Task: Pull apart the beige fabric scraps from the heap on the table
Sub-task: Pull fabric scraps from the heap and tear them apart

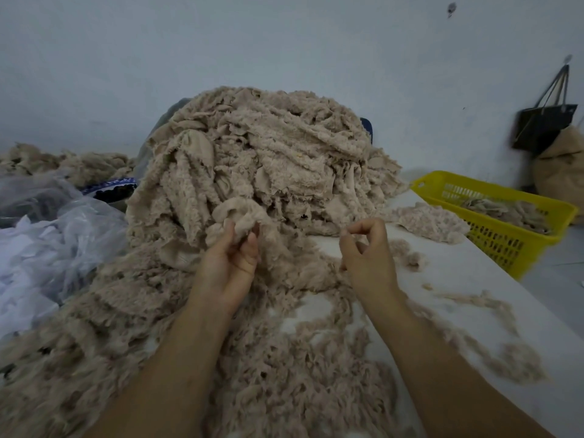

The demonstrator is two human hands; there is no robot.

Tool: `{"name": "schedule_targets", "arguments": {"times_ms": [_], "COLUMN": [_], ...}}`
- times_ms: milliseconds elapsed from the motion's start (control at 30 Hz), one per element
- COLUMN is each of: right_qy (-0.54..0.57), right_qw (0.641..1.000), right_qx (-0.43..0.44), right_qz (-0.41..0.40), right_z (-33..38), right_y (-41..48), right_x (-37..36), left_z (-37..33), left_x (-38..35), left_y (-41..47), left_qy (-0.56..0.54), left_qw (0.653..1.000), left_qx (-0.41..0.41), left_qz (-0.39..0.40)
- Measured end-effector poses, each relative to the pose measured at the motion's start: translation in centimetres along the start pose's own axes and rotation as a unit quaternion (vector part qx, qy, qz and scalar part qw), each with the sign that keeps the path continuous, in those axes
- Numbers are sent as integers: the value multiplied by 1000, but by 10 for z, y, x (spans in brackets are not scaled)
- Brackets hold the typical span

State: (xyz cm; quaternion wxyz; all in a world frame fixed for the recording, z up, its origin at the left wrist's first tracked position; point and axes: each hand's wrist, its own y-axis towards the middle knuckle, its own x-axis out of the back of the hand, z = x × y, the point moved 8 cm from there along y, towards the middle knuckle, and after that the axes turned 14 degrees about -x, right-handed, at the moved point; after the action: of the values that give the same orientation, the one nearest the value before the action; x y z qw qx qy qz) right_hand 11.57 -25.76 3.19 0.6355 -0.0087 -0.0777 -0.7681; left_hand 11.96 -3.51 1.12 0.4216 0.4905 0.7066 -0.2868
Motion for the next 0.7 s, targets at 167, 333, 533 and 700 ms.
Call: {"name": "schedule_targets", "arguments": {"times_ms": [167,333,533,700], "right_qy": [-83,-255,-64,-15], "right_qw": [986,948,995,992], "right_qx": [27,53,31,102], "right_qz": [142,183,64,77], "right_z": [-3,-14,1,23], "right_y": [-10,-16,-8,-21], "right_x": [-34,-54,-18,-23], "left_z": [9,17,14,32], "left_x": [-17,-27,-12,-22], "left_y": [-9,-20,-10,-26], "left_qy": [22,-14,80,495], "left_qw": [991,979,990,814], "left_qx": [44,96,52,-32], "left_qz": [124,178,103,302]}}
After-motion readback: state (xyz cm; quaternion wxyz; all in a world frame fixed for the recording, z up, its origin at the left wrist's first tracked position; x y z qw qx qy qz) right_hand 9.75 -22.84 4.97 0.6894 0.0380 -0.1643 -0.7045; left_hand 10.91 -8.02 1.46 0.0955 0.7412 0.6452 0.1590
